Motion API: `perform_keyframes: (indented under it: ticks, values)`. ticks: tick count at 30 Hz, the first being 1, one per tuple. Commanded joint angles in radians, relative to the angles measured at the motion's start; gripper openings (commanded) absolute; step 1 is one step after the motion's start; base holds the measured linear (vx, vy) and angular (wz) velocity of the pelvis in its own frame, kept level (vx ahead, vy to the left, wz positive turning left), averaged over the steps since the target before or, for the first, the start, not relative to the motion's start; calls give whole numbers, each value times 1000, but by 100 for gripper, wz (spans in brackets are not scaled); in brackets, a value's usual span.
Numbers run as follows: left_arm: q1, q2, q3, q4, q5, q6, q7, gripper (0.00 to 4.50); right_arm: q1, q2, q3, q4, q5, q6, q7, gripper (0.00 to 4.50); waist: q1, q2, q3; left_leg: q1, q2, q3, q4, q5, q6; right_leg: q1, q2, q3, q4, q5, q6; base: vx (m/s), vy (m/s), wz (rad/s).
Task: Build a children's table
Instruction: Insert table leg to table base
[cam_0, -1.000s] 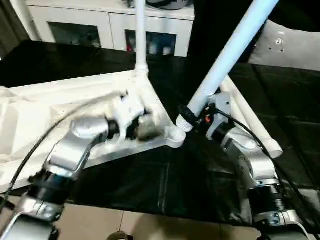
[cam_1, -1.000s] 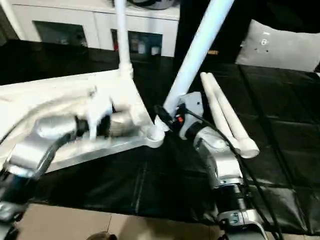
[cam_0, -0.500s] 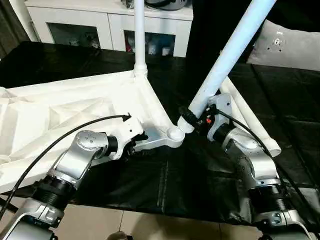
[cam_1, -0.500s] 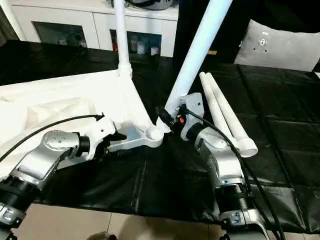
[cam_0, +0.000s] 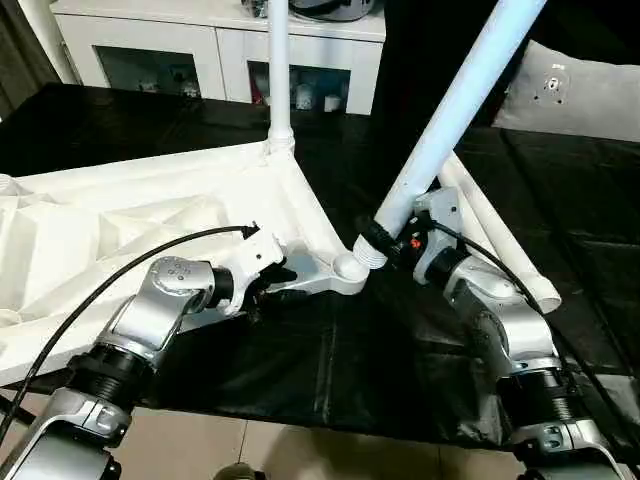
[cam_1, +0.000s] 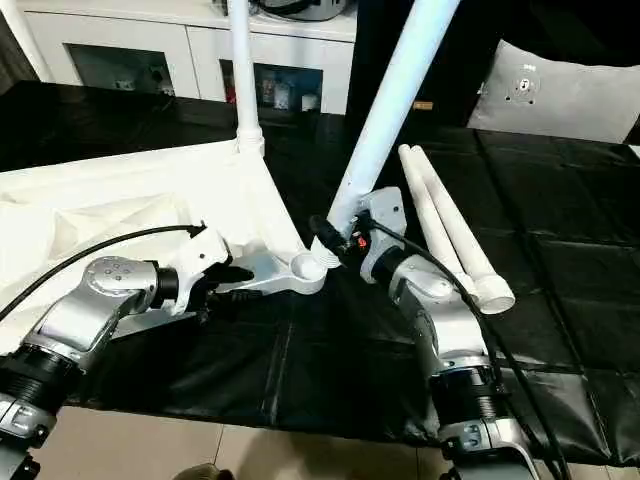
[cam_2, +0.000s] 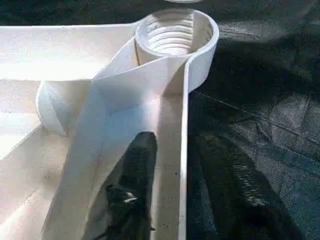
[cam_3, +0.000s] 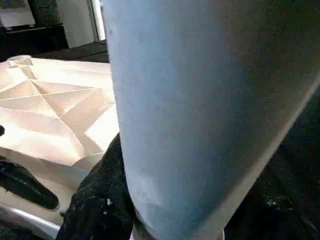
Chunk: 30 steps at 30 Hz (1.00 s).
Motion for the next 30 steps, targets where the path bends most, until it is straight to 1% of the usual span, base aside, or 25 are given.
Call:
perform_keyframes:
  ticks: [1,4,5,6,7,8,9,12,14,15,16,17,19,20,21,22,23,24,25,26,27,28,29,30]
  values:
    - [-7,11,-20,28,34,-6,-9,128,-10,-9,0,1,-7,8,1,190,4,10,-66,23,47,-12,-62,-85,23,49,-78,44,-59,142,-252,0,0,0]
    - [-9,18,-27,37,47,-13,-11,105,-11,-9,2,1,-8,10,2,190,4,10,-65,24,47,-13,-63,-98,16,49,-79,44,-59,117,-248,0,0,0]
    - [-9,19,-26,39,47,-13,-11,89,-11,-9,2,2,-8,10,2,190,3,10,-64,24,48,-13,-64,-108,13,47,-79,45,-61,104,-247,0,0,0]
    - [-9,19,-26,40,47,-13,-12,89,-12,-9,3,2,-8,10,2,190,3,10,-63,24,47,-12,-64,-120,8,47,-80,45,-63,86,-246,0,0,0]
    - [-10,18,-25,41,47,-13,-13,72,-12,-10,4,3,-8,10,2,190,3,11,-62,25,48,-12,-66,-132,3,46,-80,45,-64,65,-244,0,0,0]
    - [-10,18,-24,40,45,-10,-17,72,-12,-10,5,4,-10,9,3,190,3,11,-63,24,47,-13,-65,-134,1,47,-80,46,-64,60,-244,0,0,0]
    - [-10,18,-23,40,45,-10,-18,57,-12,-10,5,5,-10,9,3,190,3,10,-62,24,47,-13,-66,-136,-2,46,-80,46,-65,56,-243,0,0,0]
    - [-11,16,-21,45,48,-12,-24,26,-10,-9,5,5,-13,10,5,190,2,11,-63,24,47,-13,-65,-132,-3,45,-79,46,-63,63,-242,0,0,0]
    - [-12,16,-21,48,51,-15,-28,20,-10,-10,8,4,-13,13,8,190,3,11,-64,24,47,-13,-65,-122,0,46,-79,46,-62,83,-244,0,0,0]
    - [-12,17,-21,50,53,-18,-30,12,-11,-11,11,4,-12,15,12,190,3,14,-65,24,47,-14,-64,-120,2,46,-78,45,-61,91,-245,0,0,0]
    - [-13,20,-26,55,59,-24,-33,5,-13,-13,19,4,-13,19,23,190,2,13,-64,23,46,-13,-64,-120,2,46,-78,45,-61,95,-246,0,0,0]
    - [-14,22,-30,58,64,-28,-35,1,-16,-14,23,4,-13,21,28,190,1,13,-65,24,45,-13,-64,-121,4,46,-77,45,-62,98,-246,0,0,0]
    - [-17,27,-40,71,79,-46,-38,1,-21,-15,27,5,-14,22,34,190,0,10,-64,23,46,-13,-65,-125,7,48,-78,45,-63,91,-247,0,0,0]
    - [-22,29,-47,85,93,-57,-31,0,-23,-15,28,6,-14,23,36,190,0,12,-63,23,46,-14,-65,-125,7,47,-78,45,-62,87,-246,0,0,0]
    - [-41,35,-68,131,132,-90,-14,0,-31,-16,30,9,-13,26,43,190,0,9,-63,24,46,-13,-65,-132,7,45,-77,45,-65,75,-244,0,0,0]
    - [-50,37,-77,153,149,-103,-8,0,-34,-17,31,11,-13,27,45,190,1,10,-62,26,46,-13,-66,-146,3,45,-78,46,-67,51,-241,0,0,0]
    - [-75,24,-73,207,153,-127,6,0,-40,-18,33,14,-14,27,48,190,1,7,-62,25,47,-13,-67,-149,2,45,-79,46,-68,44,-240,0,0,0]
    - [-92,13,-68,241,152,-142,13,0,-43,-18,34,16,-15,27,49,190,2,8,-60,26,46,-12,-67,-156,-1,43,-80,47,-70,23,-237,0,0,0]
    - [-110,2,-62,279,151,-163,24,0,-45,-18,34,18,-16,26,49,190,1,9,-60,28,46,-13,-68,-181,-11,42,-81,47,-73,-17,-235,0,0,0]
    - [-121,-5,-59,302,150,-175,31,0,-47,-18,34,20,-16,26,49,190,1,7,-56,27,43,-12,-69,-192,-13,41,-81,47,-79,-46,-228,0,0,0]
    - [-145,-20,-51,352,152,-206,44,0,-50,-18,34,21,-18,25,51,190,2,7,-55,29,44,-12,-71,-219,-22,39,-82,48,-84,-97,-217,0,0,0]
    - [-170,-34,-56,396,160,-284,32,0,-52,-19,33,16,-17,30,52,190,3,7,-54,29,44,-15,-73,-233,-26,38,-84,49,-90,-138,-204,0,0,0]
    - [-179,-40,-64,408,157,-339,-1,0,-51,-21,33,9,-15,34,53,190,3,8,-57,30,47,-15,-73,-235,-30,39,-85,49,-88,-140,-199,0,0,0]
    - [-181,-44,-66,410,151,-357,-21,0,-51,-21,32,6,-14,36,53,190,3,7,-57,27,48,-17,-74,-228,-31,39,-86,50,-87,-127,-197,0,0,0]
